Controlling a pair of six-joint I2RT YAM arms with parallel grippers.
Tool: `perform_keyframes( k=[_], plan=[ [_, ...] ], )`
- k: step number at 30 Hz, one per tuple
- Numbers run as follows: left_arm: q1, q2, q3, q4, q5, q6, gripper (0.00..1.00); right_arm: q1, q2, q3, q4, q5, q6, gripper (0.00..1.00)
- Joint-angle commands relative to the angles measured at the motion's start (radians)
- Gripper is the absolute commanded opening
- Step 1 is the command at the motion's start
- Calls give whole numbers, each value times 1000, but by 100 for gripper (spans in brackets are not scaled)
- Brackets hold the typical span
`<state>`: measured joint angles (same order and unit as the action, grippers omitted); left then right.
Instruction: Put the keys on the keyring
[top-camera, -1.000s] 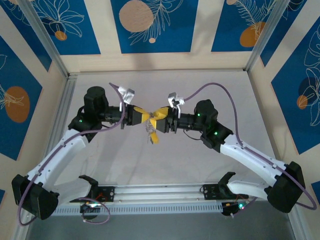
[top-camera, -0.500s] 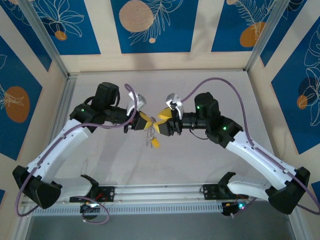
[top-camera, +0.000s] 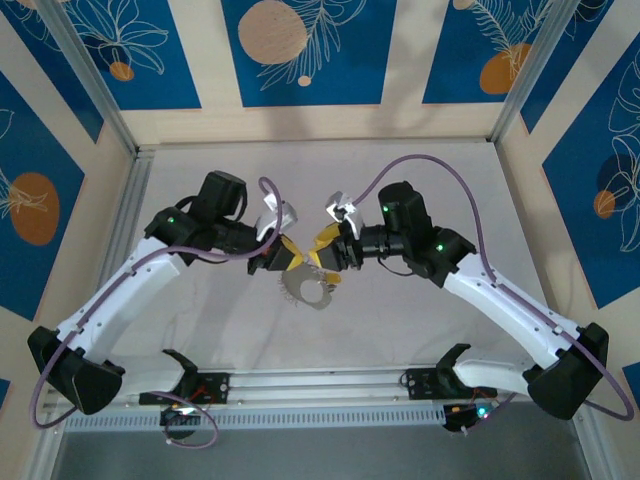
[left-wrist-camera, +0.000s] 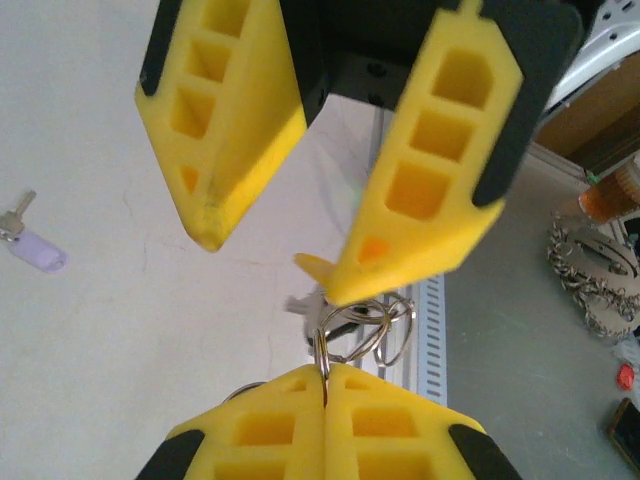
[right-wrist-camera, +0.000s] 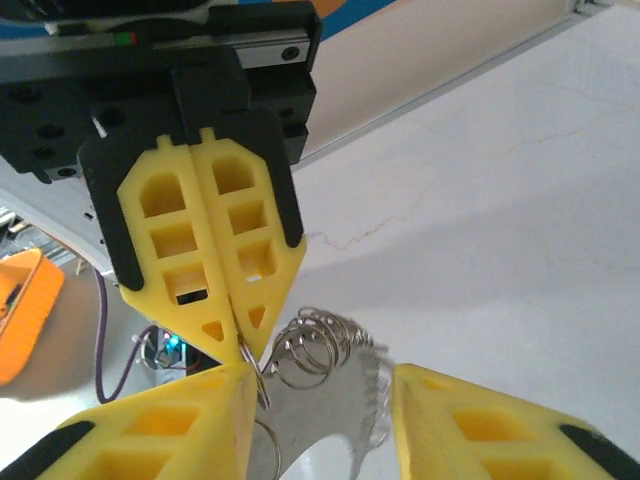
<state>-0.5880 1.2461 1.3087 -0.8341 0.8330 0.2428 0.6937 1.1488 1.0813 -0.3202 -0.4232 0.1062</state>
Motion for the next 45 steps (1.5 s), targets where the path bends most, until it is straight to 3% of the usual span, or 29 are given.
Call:
perform_keyframes(
  k=[1, 12, 19, 27, 34, 39, 45],
  plan=[
    [-20, 1, 54, -49, 0, 46, 0, -7, 27, 46, -77, -95, -42, 39],
    [-39, 19, 83, -82, -3, 56, 0, -8, 72, 81, -156, -205, -102, 28],
    [-47, 38, 102, -91, -15, 61, 0, 16, 95, 92, -143, -230, -100, 27],
    [-52, 53, 113, -97, -38, 71, 0, 23, 65, 85, -147, -227, -103, 36],
    [-59, 53, 120, -100, -46, 69, 0, 38, 81, 88, -125, -232, -99, 38],
    [-60, 47, 103, -96, -51, 69, 0, 40, 50, 81, -142, -210, -116, 52],
    [-60, 41, 81, -74, -42, 59, 0, 28, 21, 75, -159, -204, -130, 50]
  ],
)
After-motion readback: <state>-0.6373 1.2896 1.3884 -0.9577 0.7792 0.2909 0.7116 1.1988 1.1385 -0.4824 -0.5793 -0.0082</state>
